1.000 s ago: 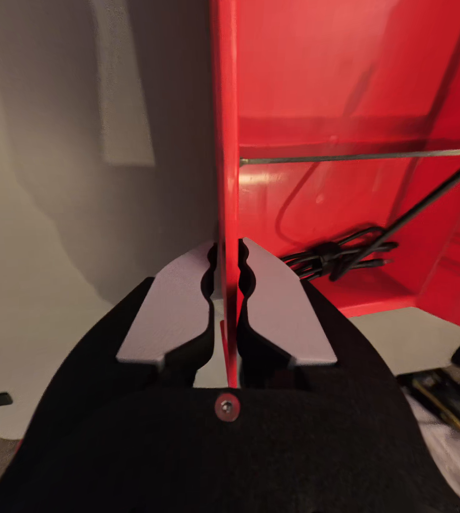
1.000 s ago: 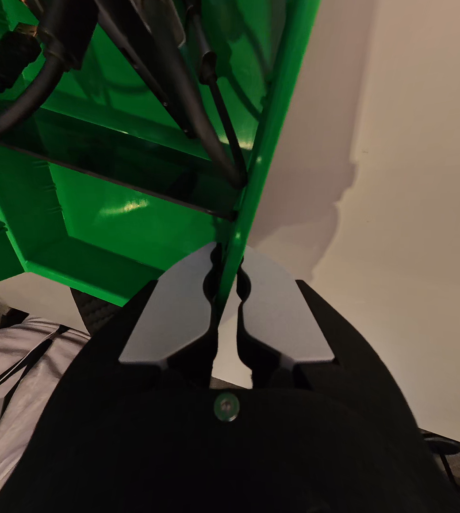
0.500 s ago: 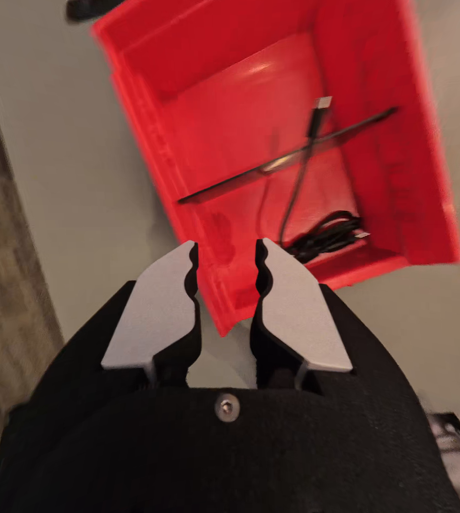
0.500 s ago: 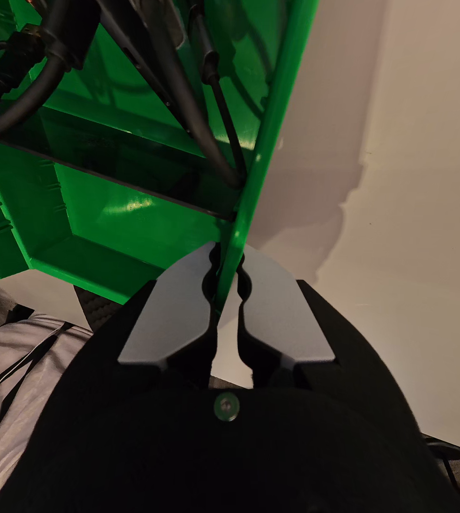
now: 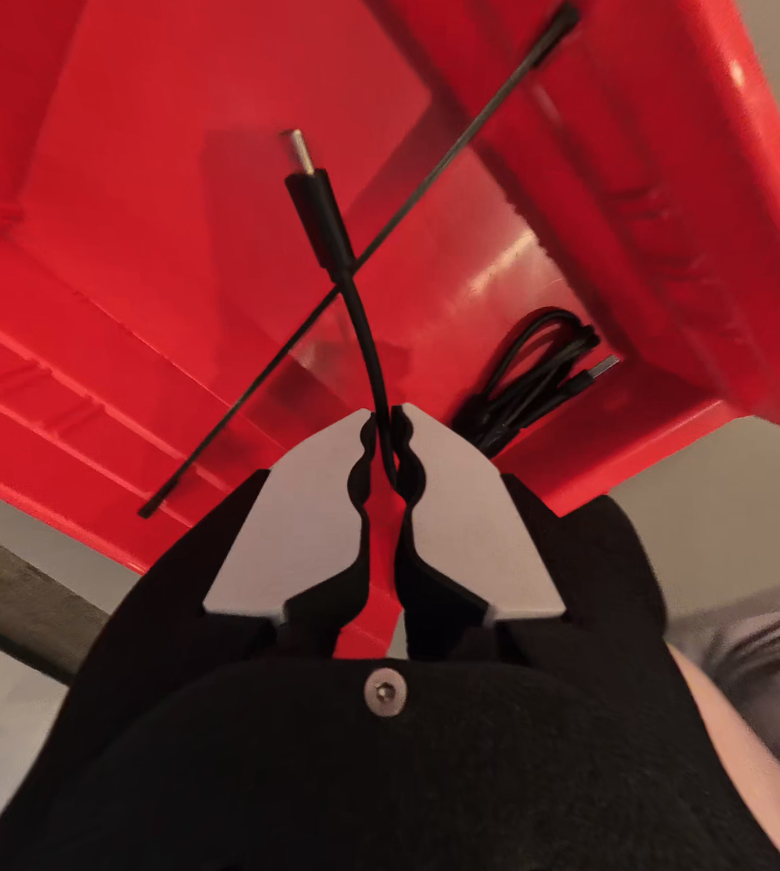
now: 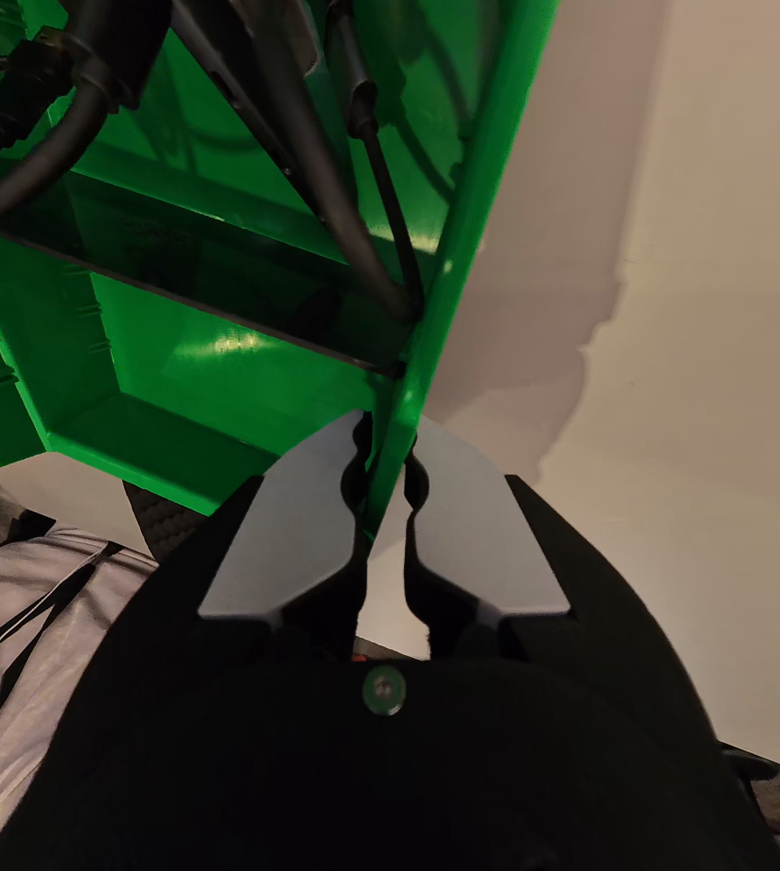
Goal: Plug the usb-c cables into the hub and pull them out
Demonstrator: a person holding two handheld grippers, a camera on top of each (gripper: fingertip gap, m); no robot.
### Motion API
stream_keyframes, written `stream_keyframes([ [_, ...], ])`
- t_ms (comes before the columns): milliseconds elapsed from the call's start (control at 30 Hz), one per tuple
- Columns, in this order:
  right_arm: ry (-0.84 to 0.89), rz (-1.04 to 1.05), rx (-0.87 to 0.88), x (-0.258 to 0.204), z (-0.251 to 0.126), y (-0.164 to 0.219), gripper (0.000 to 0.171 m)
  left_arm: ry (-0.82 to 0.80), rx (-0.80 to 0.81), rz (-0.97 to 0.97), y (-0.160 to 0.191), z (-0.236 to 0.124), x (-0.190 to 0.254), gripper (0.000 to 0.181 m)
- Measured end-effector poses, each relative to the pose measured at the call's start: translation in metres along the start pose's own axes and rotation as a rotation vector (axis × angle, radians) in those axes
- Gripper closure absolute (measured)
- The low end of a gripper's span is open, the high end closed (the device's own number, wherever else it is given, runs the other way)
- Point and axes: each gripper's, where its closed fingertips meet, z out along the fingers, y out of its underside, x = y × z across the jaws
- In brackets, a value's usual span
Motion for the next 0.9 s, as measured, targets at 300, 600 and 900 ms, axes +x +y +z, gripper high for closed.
stream_keyframes([
  [300, -0.02, 0.0, -0.024, 0.0, 0.005, 0.002, 0.158, 0.019, 0.145, 0.43, 0.008, -0.012, 0.026, 0.176],
  [600, -0.018, -0.006, -0.026, 0.0, 0.005, 0.002, 0.157, 0.13, 0.006, 0.339, 0.009, 0.017, 0.03, 0.164],
  [900, -0.014, -0.014, -0.032, 0.0, 0.006, 0.003, 0.157, 0.006, 0.109, 0.189, 0.017, -0.017, 0.001, 0.139],
])
